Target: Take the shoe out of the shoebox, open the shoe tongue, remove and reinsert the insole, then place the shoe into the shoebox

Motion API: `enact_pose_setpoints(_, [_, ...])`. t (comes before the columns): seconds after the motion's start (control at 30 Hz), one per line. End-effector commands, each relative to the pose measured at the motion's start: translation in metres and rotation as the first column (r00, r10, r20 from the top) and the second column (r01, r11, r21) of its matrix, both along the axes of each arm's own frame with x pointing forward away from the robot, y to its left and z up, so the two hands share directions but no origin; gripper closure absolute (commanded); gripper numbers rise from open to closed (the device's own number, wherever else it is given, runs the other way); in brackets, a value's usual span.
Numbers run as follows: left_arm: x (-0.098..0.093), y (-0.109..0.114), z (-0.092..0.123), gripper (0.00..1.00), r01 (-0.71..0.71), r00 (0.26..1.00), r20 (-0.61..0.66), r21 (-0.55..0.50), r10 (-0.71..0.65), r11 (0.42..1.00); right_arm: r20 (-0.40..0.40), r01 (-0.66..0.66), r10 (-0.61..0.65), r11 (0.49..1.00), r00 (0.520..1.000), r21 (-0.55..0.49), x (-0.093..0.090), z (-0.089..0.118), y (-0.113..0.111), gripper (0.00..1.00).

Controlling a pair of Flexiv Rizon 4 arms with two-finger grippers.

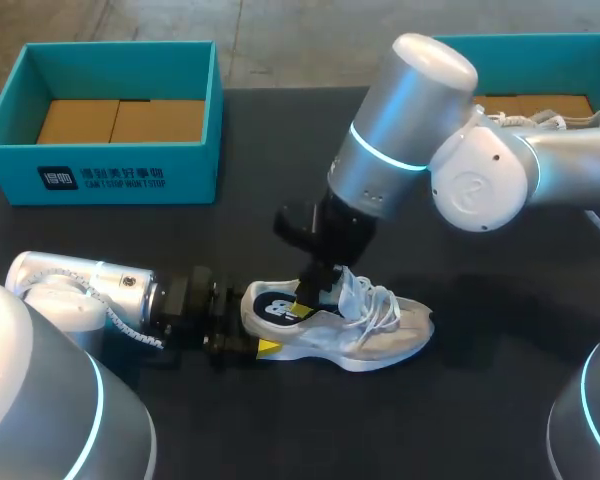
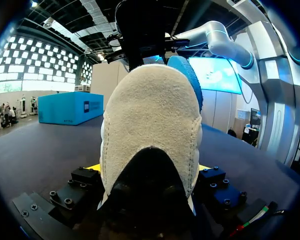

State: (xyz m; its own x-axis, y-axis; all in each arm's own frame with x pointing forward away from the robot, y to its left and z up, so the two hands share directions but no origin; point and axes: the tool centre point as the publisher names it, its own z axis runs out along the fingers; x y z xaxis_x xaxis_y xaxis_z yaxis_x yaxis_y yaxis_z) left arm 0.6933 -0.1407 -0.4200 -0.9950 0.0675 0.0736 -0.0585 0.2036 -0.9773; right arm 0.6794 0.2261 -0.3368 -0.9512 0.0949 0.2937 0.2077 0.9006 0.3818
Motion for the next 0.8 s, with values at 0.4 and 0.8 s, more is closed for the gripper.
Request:
enact_pose_setpoints(0.4, [0.002,0.000,-0.004,1.00,-0.002,1.000,0.001,0.000,0.002,1.000,0.038,-0.045,0.044,0.999,0.998,0.026,0.002,0.008,0.009,1.00])
enact_pose_setpoints(0.8, [0.002,0.000,-0.004,1.00,-0.002,1.000,0.001,0.000,0.002,1.000,0.028,-0.049,0.048,0.998,0.998,0.031,0.003,0.004,0.010,0.64])
